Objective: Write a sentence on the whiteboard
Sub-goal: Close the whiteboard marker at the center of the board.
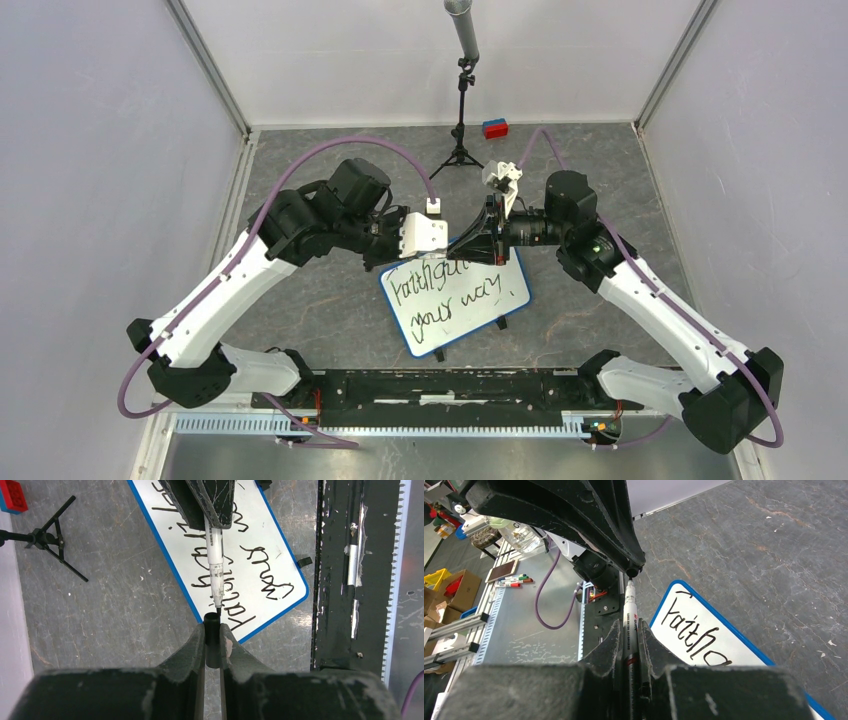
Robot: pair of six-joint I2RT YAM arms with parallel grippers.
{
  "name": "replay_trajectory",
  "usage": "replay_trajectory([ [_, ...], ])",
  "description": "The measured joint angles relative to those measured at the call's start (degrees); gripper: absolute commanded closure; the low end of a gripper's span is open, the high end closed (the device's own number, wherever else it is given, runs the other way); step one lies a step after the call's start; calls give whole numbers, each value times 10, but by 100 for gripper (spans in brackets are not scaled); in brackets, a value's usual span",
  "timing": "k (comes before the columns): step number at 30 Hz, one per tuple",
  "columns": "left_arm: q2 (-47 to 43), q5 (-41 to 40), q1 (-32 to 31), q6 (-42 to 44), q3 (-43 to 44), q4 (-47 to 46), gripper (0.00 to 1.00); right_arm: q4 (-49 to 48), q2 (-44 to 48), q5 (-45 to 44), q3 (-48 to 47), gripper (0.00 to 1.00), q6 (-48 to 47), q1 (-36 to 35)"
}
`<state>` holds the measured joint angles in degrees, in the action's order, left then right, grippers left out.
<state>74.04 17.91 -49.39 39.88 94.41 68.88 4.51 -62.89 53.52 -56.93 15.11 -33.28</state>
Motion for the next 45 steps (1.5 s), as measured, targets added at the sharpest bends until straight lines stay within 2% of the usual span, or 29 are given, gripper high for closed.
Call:
replay_trajectory([
  [28, 12, -4, -14, -3, 3, 23, 98, 12, -6, 2, -3, 100, -17, -7],
  [45, 45, -28, -16, -97, 28, 34, 98, 44, -10, -23, -16, 100, -46, -12],
])
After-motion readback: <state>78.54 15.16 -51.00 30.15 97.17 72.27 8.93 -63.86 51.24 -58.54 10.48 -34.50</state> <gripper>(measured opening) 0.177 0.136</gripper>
